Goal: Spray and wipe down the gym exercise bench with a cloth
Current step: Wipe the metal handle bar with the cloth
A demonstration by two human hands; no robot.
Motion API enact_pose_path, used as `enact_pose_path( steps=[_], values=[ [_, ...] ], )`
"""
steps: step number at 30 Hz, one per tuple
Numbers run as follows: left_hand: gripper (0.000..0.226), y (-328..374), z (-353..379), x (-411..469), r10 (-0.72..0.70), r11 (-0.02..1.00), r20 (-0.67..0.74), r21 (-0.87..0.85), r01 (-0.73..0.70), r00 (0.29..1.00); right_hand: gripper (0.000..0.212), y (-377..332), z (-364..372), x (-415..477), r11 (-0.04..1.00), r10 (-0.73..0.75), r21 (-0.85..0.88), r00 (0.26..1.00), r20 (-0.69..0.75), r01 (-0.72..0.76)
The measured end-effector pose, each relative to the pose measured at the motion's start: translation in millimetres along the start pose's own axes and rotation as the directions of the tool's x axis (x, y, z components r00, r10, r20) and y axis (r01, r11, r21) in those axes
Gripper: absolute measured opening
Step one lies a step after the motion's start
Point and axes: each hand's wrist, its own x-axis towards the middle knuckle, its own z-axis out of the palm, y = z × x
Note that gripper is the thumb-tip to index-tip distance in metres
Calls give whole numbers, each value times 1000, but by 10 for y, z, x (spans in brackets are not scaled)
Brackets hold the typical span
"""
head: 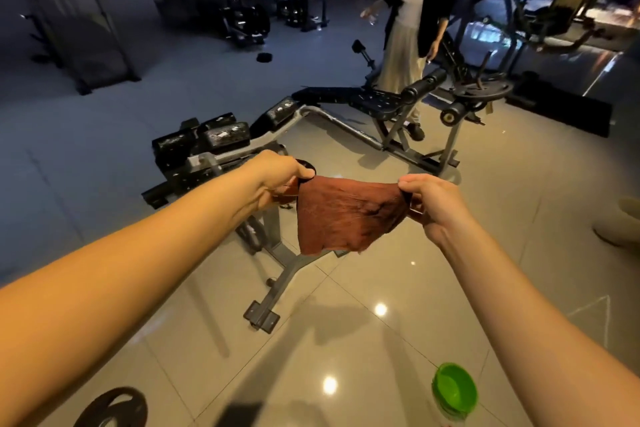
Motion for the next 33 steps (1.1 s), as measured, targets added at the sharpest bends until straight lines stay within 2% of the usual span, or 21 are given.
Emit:
enact_pose_path(
  steps=[4, 8, 11, 13, 15, 18, 19, 20, 21, 23, 25, 28, 30, 33],
  values=[
    [30, -134, -505, -200, -28, 1000, 103, -1, 28, 994, 18, 55, 446, -210, 1000, 12, 4, 1000, 29, -12],
    [26, -319, -905, -299, 120, 956, 75, 260, -136, 990, 15, 10, 800, -440, 1000, 14, 4, 991, 132, -14],
    [14, -359, -1122, -341, 221, 896, 18, 391, -210, 975, 27, -93, 992, -538, 991, -50, -112, 968, 245, 80],
    [10, -333, -1278, -377, 257, 886, 21, 394, -244, 966, 39, -160, 1110, -572, 933, -114, -288, 935, 336, 217],
    [9, -321, -1463, -384, 266, 883, 63, 385, -269, 962, 41, -239, 1233, -622, 804, -162, -463, 886, 434, 374],
    [11, -375, -1718, -331, 260, 892, 161, 337, -301, 952, 11, -359, 1379, -595, 633, -150, -559, 794, 590, 535],
    [13, -427, -1771, -285, 261, 910, 177, 284, -303, 949, 3, -398, 1411, -548, 605, -125, -564, 766, 631, 563],
    [18, -489, -1795, -227, 259, 932, 171, 212, -293, 950, 6, -419, 1438, -456, 601, -98, -553, 741, 665, 576],
    [24, -579, -1795, -128, 246, 957, 146, 124, -264, 958, 6, -414, 1471, -324, 640, -62, -526, 719, 692, 561],
    [26, -783, -1692, 92, 171, 985, 69, -27, -169, 983, 8, -323, 1569, -41, 775, 49, -457, 681, 731, 435],
    [23, -973, -1527, 350, 74, 994, -30, -72, -76, 997, 20, -131, 1711, 273, 825, 194, -484, 659, 727, 291],
    [21, -1119, -1341, 694, -14, 999, -243, -39, 5, 970, 16, 103, 1943, 685, 705, 289, -637, 693, 661, 313],
    [32, -1138, -1254, 888, -29, 999, -352, -51, 11, 936, 22, 172, 2097, 901, 630, 289, -700, 736, 612, 336],
    [33, -1068, -1062, 1099, -6, 1000, -488, -24, -7, 873, 22, 270, 2292, 1154, 611, 280, -727, 773, 569, 314]
  ],
)
